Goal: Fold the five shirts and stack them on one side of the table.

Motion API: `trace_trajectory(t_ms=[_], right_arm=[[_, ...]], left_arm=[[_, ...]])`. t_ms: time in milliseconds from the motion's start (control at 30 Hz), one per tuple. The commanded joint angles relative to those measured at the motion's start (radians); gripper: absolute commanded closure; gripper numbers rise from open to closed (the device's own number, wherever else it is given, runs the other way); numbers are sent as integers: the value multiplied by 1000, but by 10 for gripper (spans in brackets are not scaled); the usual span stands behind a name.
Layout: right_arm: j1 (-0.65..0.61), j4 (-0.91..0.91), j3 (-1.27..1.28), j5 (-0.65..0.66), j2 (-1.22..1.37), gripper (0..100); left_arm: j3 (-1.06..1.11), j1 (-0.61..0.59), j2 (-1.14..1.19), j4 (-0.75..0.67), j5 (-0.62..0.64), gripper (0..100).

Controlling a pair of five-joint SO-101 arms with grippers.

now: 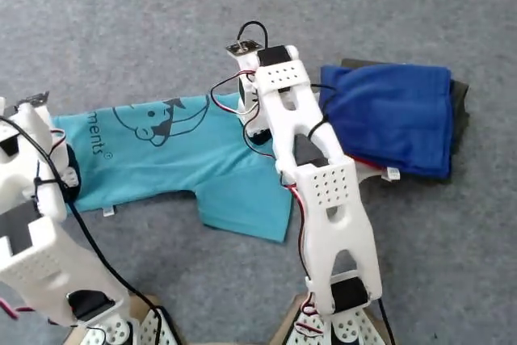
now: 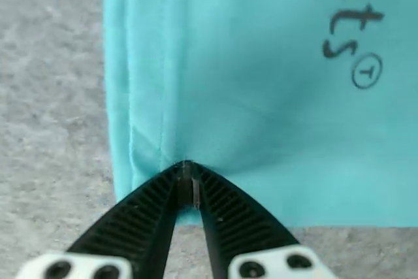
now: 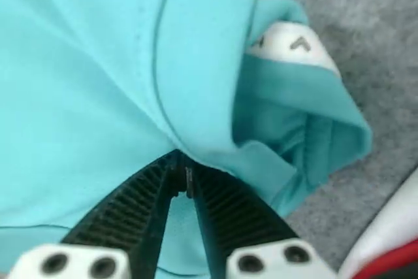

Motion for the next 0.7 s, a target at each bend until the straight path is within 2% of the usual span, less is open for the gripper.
trace_trajectory(t_ms=[0,233,367,467,667], right_arm=[[34,2,-35,8,2,984],[34,2,-35,9,2,984],[31,21,-61,11,1,984],[29,121,-179,20,1,984],[46,130,-226,17,-111,984]], left_arm=[[50,-7,-100,-6,-54,972],[96,-70,-184,-8,-60,972],[96,-113,-181,-8,-172,971],[87,-108,-181,-8,-206,971],[-74,-82,-236,66,-204,971]])
